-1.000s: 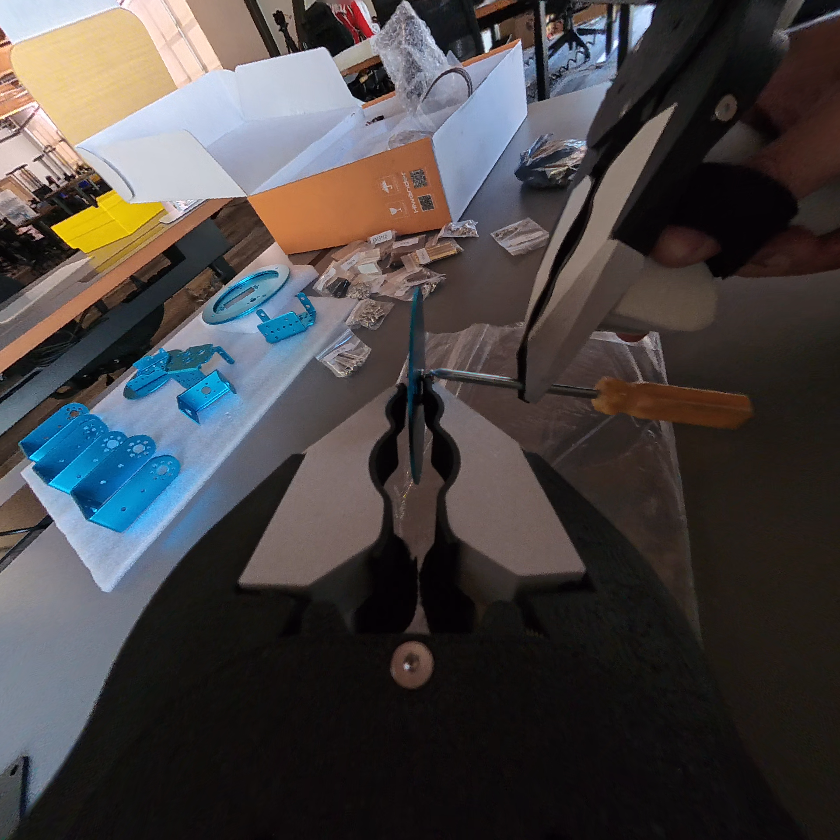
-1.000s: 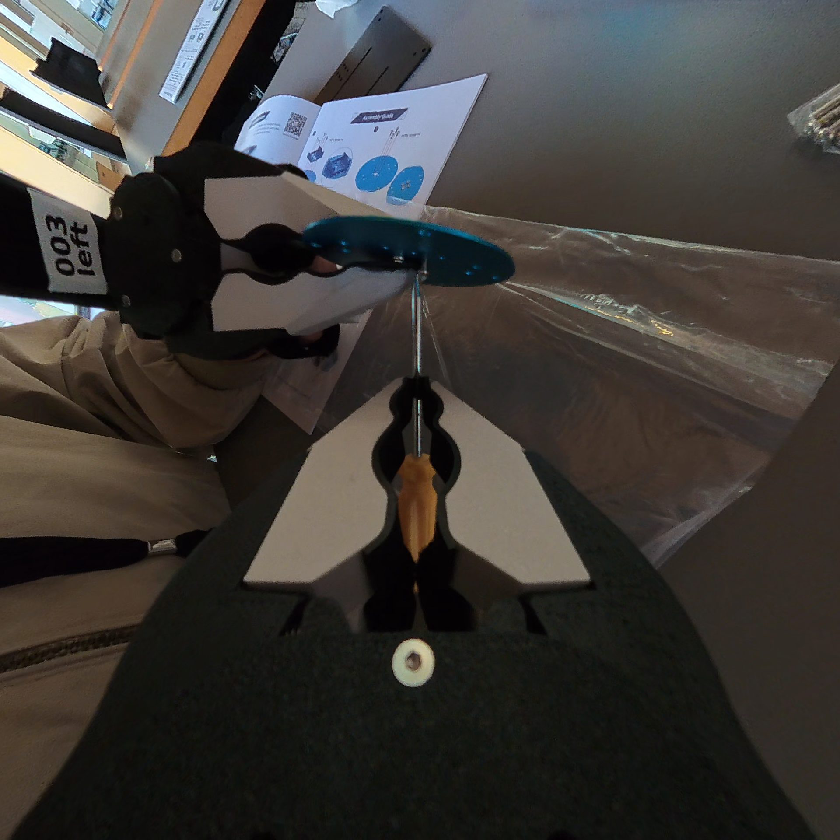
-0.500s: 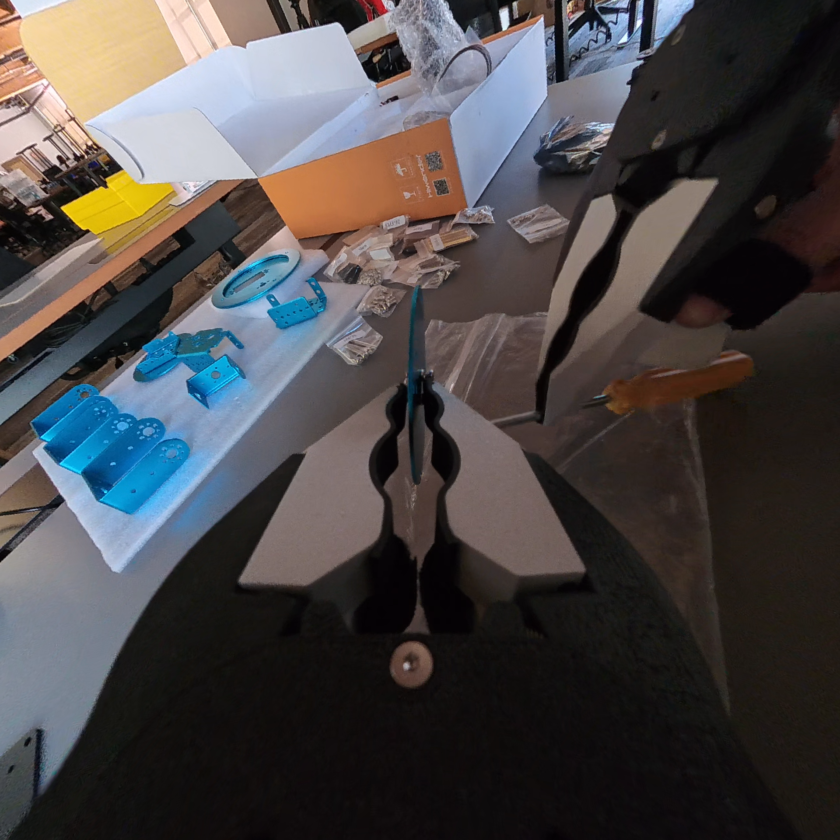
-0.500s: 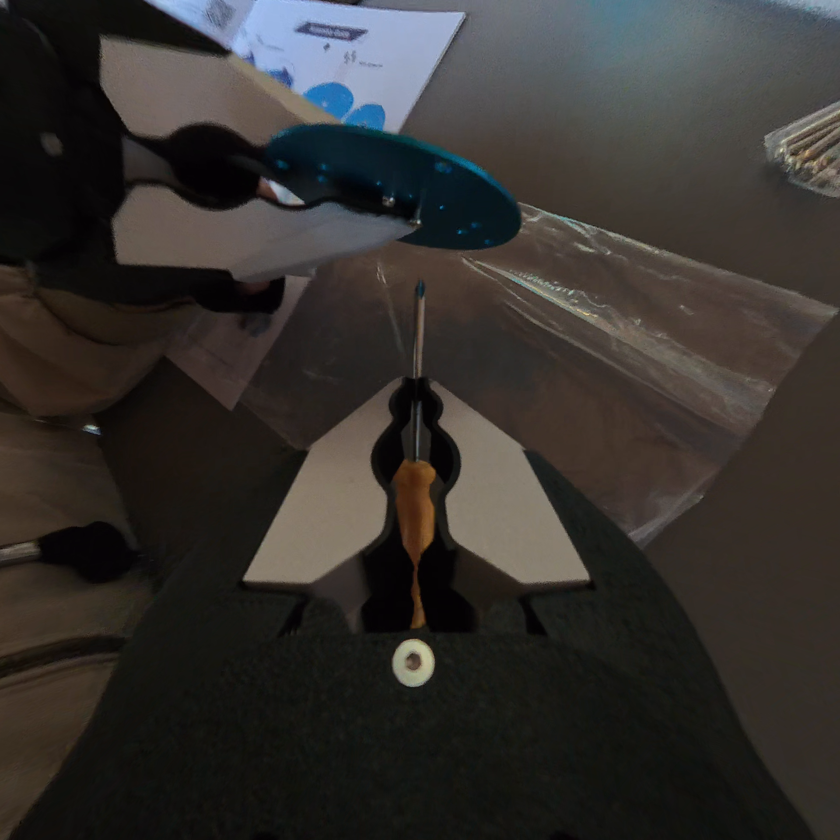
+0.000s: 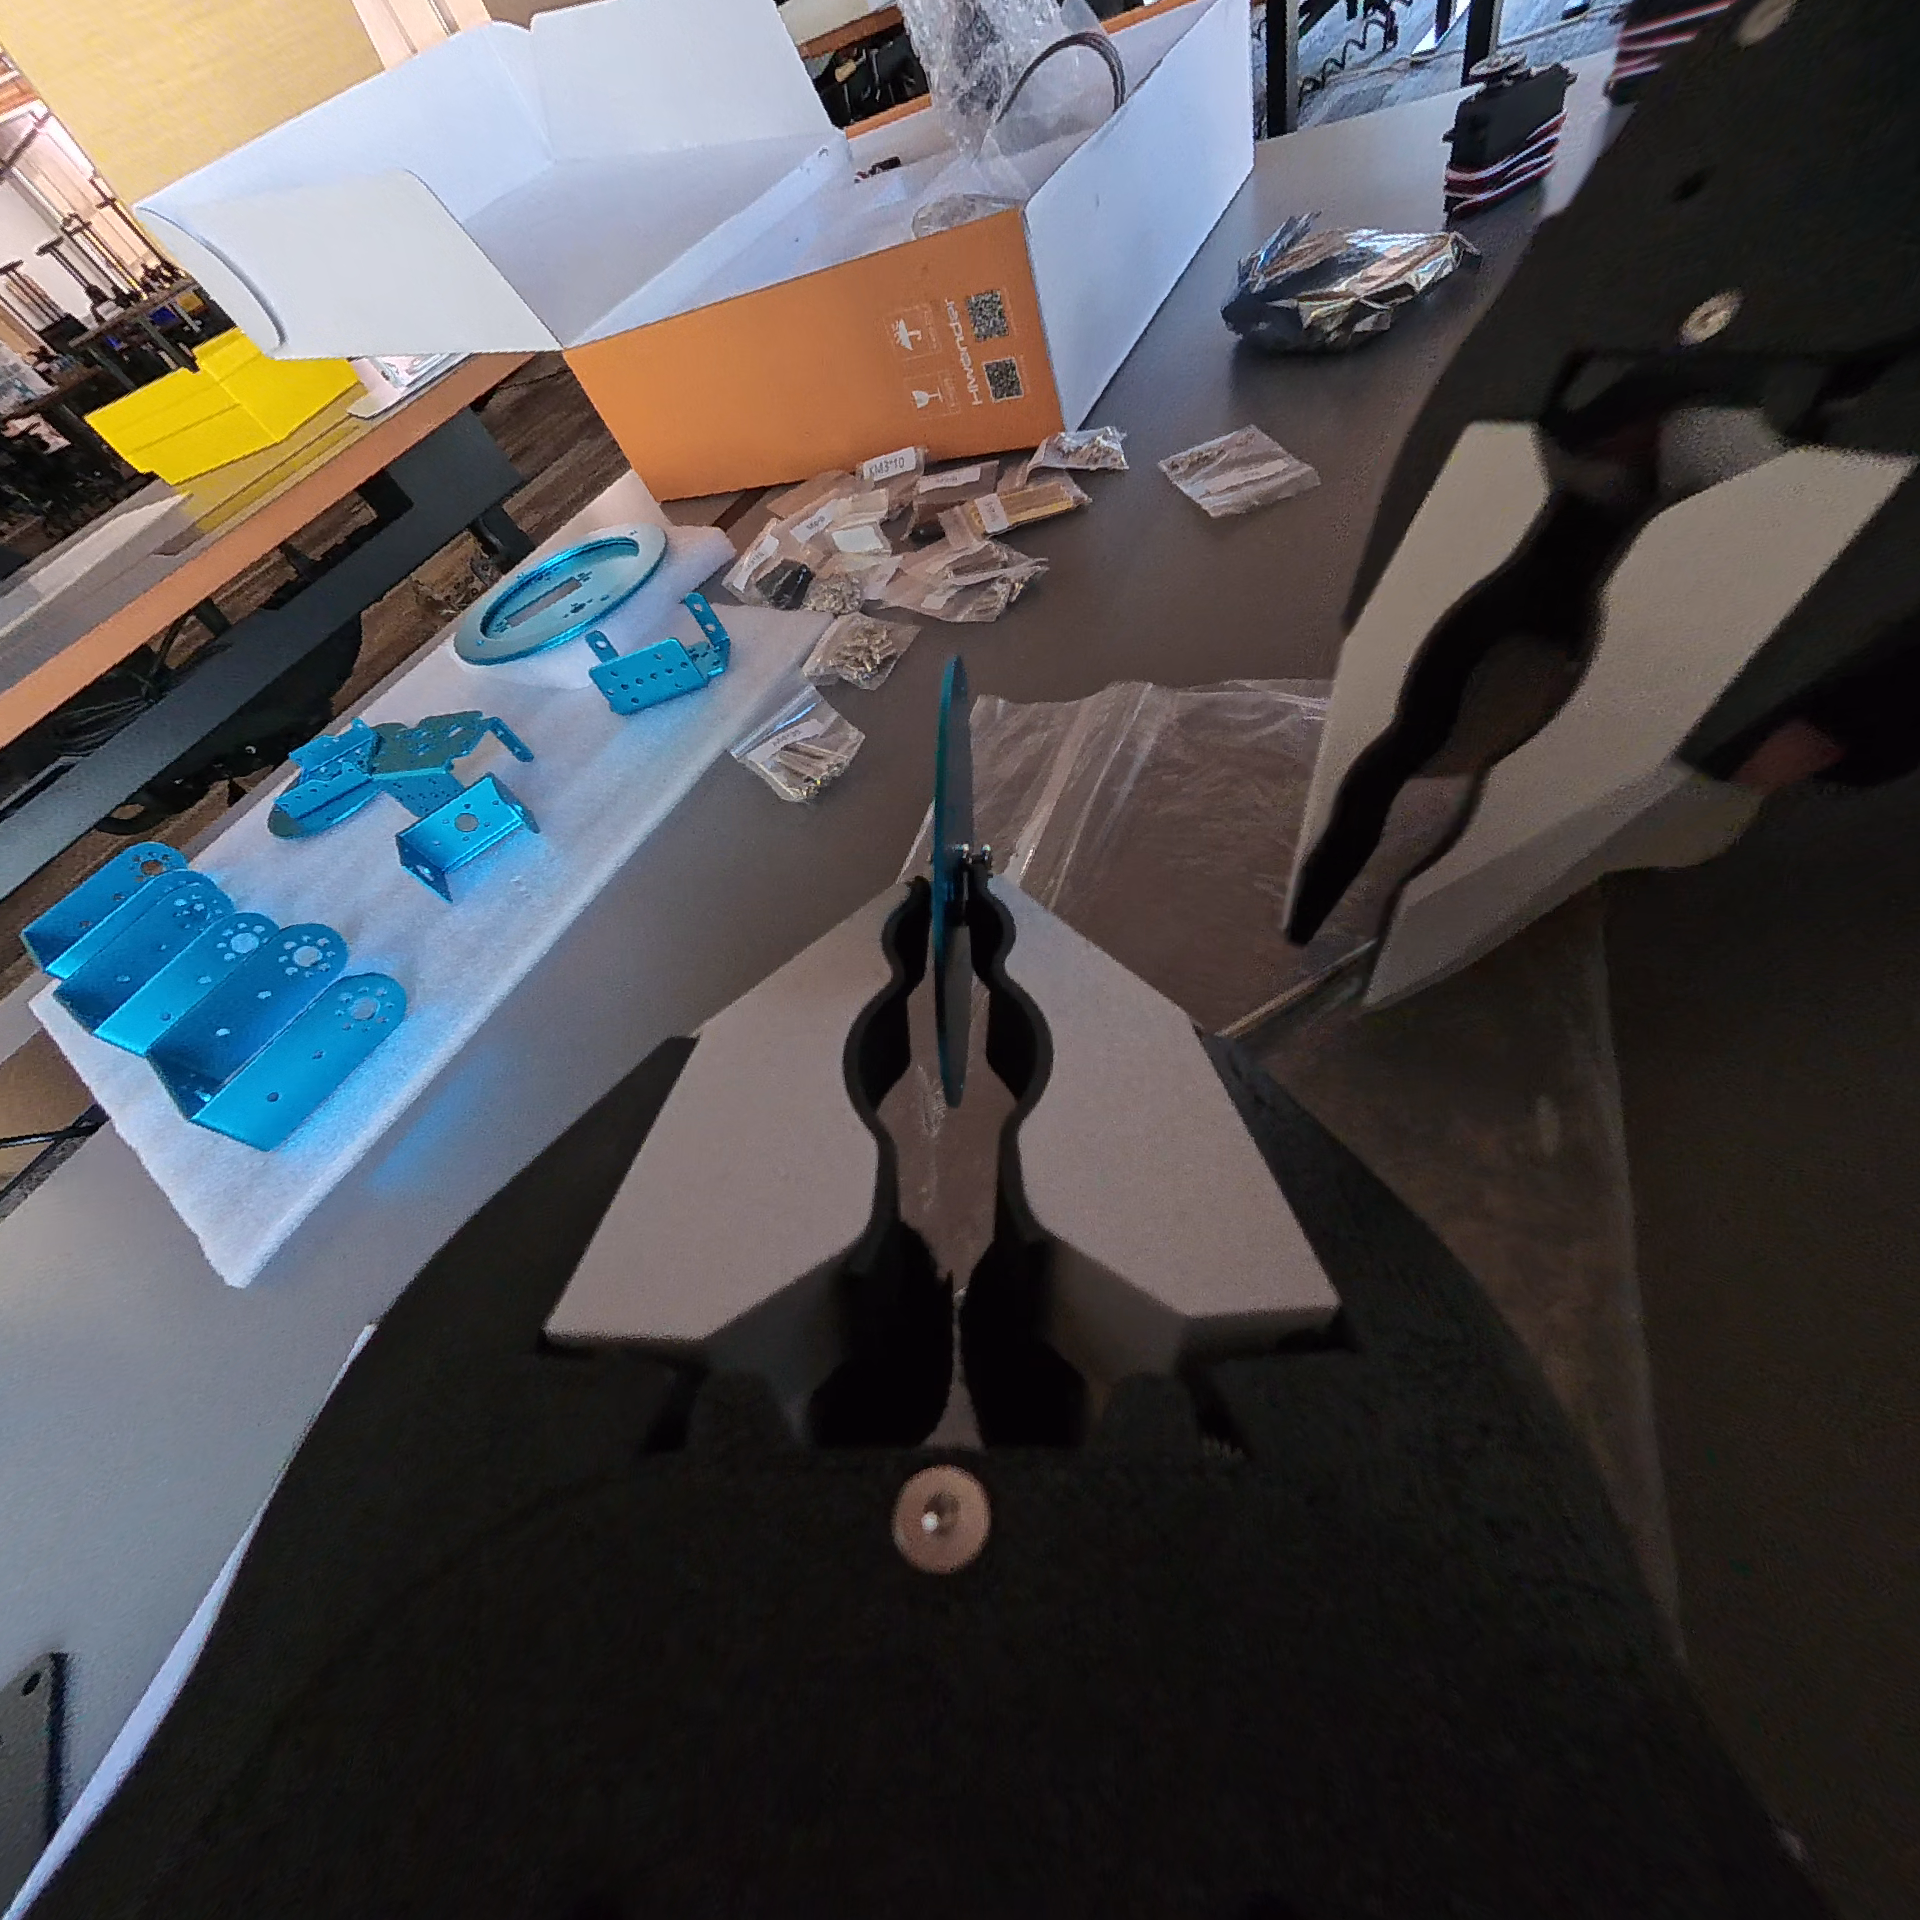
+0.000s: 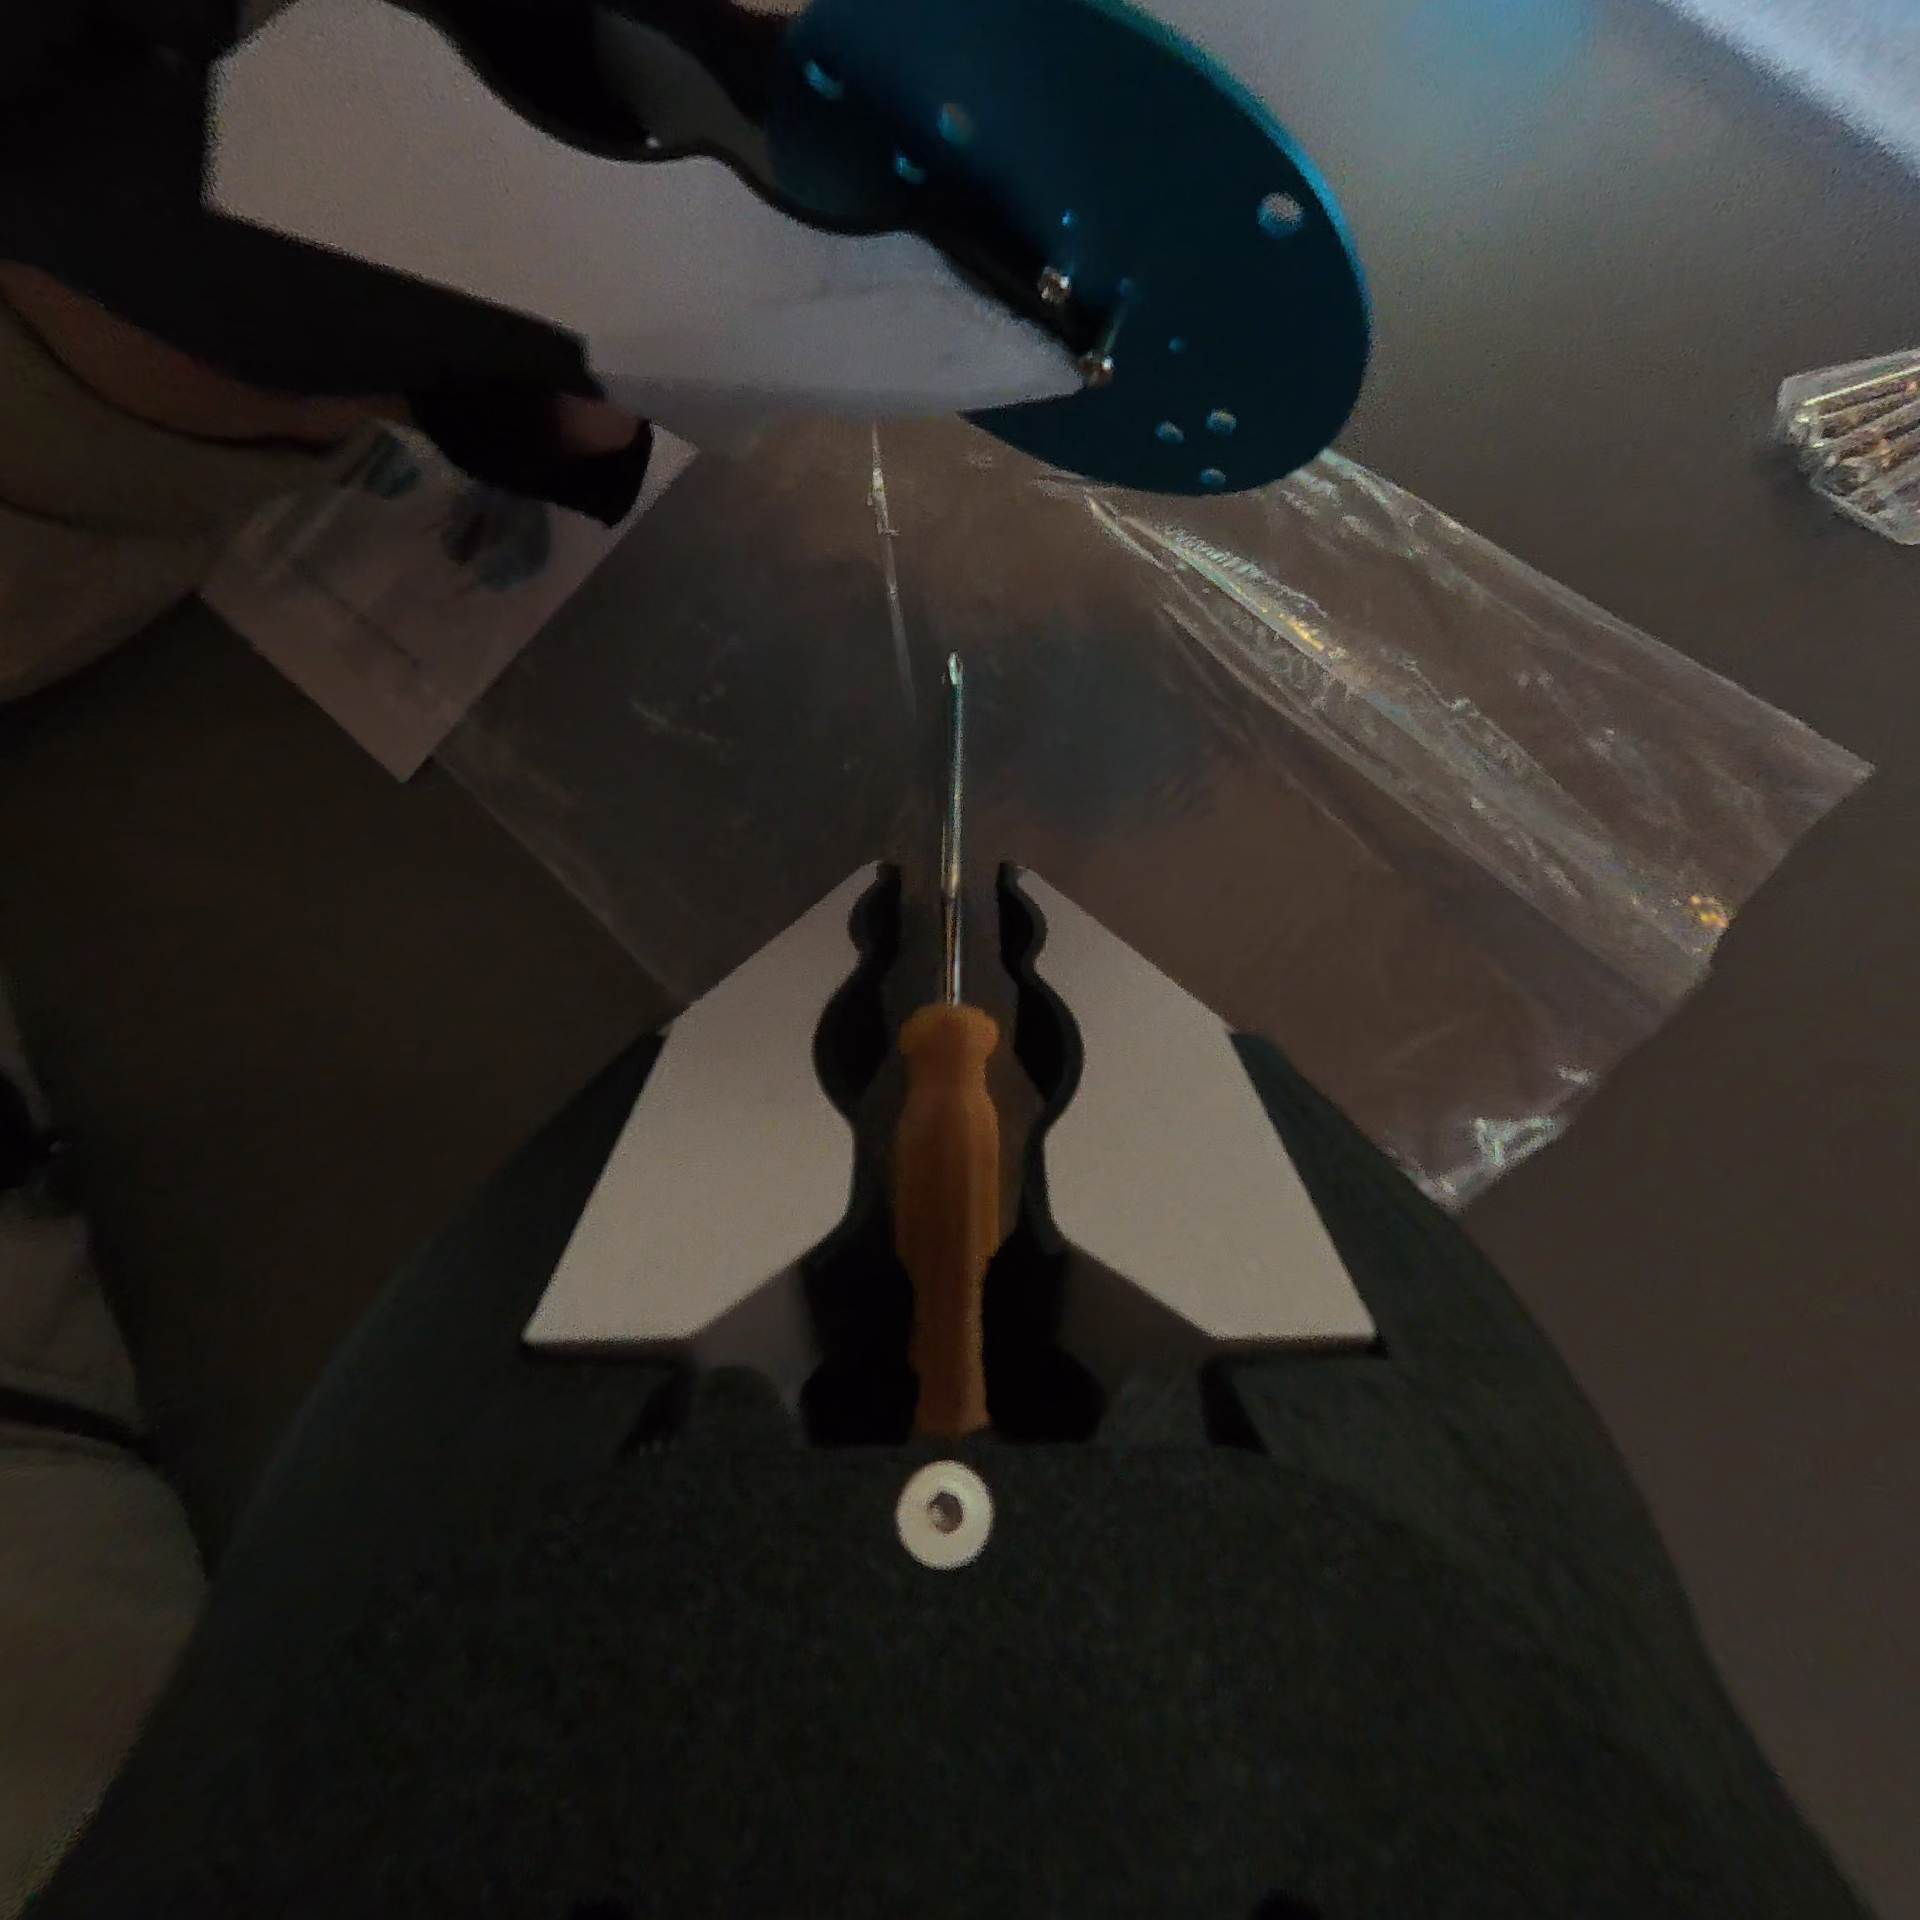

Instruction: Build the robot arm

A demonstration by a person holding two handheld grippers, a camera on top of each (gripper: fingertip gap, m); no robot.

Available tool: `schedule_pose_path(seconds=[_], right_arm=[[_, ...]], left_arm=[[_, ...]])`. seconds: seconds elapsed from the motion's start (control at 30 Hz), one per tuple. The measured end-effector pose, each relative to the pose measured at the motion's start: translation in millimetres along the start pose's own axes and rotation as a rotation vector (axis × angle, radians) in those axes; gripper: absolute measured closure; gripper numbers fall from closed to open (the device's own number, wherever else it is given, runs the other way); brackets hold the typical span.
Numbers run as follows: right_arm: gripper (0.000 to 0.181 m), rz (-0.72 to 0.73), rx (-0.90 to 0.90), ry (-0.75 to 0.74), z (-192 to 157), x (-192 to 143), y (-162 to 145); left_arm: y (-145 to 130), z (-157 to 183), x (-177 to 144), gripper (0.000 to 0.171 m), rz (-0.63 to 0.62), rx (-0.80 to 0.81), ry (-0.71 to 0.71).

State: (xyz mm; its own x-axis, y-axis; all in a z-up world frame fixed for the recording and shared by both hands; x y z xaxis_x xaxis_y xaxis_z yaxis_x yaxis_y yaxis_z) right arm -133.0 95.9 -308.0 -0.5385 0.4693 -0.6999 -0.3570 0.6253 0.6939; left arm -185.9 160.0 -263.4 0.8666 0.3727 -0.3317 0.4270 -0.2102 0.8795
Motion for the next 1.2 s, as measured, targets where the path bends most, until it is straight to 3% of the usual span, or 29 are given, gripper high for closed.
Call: schedule_pose_path(seconds=[0.2, 0.33, 0.43, 0.57, 0.77, 1.2], right_arm=[[0.149, 0.051, -0.064, -0.077, -1.1, -18.0, -28.0], [0.164, 0.06, -0.102, -0.162, 1.4, -17.5, -29.0], [0.164, 0.061, -0.124, -0.187, -0.4, -17.0, -29.3], [0.166, 0.066, 0.03, -0.096, 1.9, -17.4, -23.4], [0.168, 0.305, 0.298, 0.14, -0.7, -35.8, -1.8], [0.167, 0.33, 0.331, 0.117, -2.1, -27.6, 2.0]], left_arm=[[-0.1, -0.4, 0.3, 0.164, 0.003, -0.019, -0.009], [-0.6, 0.9, 0.7, 0.164, 0.0, -0.012, -0.012], [-0.6, 0.9, 0.4, 0.164, 0.001, -0.008, -0.013], [-0.6, -2.0, -0.3, 0.164, 0.005, -0.022, -0.008], [-0.3, -12.1, -3.1, 0.164, 0.023, -0.097, 0.01], [-2.6, -8.5, -0.2, 0.164, 0.014, -0.1, -0.003]])
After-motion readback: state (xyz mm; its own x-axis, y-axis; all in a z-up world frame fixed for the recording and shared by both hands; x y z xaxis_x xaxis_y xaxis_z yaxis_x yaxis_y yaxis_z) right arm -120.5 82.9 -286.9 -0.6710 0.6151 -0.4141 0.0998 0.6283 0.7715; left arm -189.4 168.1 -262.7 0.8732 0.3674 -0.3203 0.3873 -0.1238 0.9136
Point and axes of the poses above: each gripper's, where its closed fingertips meet, x out along the fingers, y out of its top, z = x × y across the jaws, the point moved 3 cm from there along -x, back along the fingers, and after that the axes turned 2 degrees about x, right-handed, at the moved point
